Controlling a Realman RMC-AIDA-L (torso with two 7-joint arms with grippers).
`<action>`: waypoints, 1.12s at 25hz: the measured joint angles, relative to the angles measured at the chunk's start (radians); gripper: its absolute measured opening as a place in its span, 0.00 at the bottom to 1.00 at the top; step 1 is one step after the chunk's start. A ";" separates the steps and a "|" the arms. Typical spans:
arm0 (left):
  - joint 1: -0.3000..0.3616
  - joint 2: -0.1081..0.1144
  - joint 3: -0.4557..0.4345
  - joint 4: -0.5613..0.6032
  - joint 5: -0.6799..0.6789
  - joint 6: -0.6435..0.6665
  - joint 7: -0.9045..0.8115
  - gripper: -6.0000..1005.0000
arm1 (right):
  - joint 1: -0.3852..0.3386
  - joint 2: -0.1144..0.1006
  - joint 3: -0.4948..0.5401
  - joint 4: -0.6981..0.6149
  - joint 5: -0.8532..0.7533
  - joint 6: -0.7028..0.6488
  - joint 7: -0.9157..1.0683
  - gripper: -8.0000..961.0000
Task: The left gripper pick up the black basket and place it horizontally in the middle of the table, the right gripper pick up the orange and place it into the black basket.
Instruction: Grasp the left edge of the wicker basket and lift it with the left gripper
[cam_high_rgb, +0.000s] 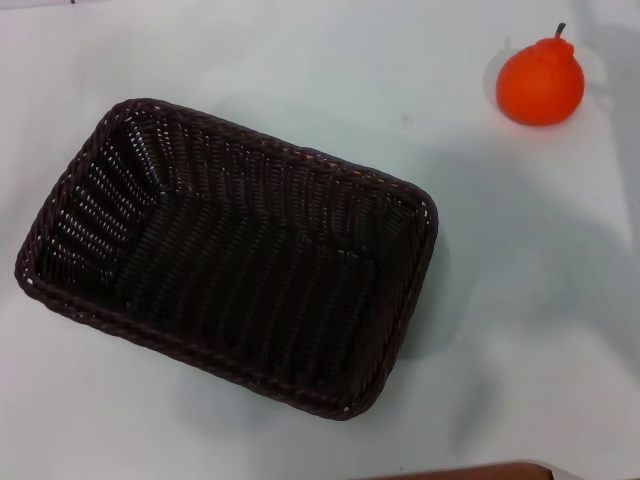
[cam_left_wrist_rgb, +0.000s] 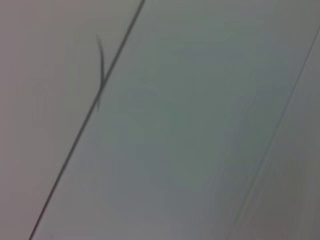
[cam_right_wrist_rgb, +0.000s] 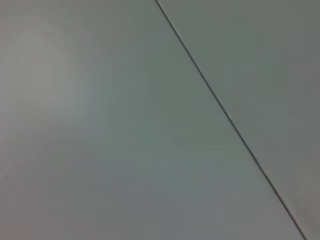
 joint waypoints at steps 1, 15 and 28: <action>-0.003 0.002 0.003 0.055 0.050 0.001 -0.054 0.65 | 0.001 0.000 0.000 0.000 0.000 0.002 0.000 0.84; -0.101 0.028 0.271 0.583 0.649 0.251 -0.553 0.89 | 0.025 0.000 0.001 -0.004 0.000 0.053 0.000 0.84; -0.205 -0.040 0.373 0.575 0.904 0.199 -0.645 0.88 | 0.015 0.000 0.024 0.000 0.000 0.056 0.000 0.84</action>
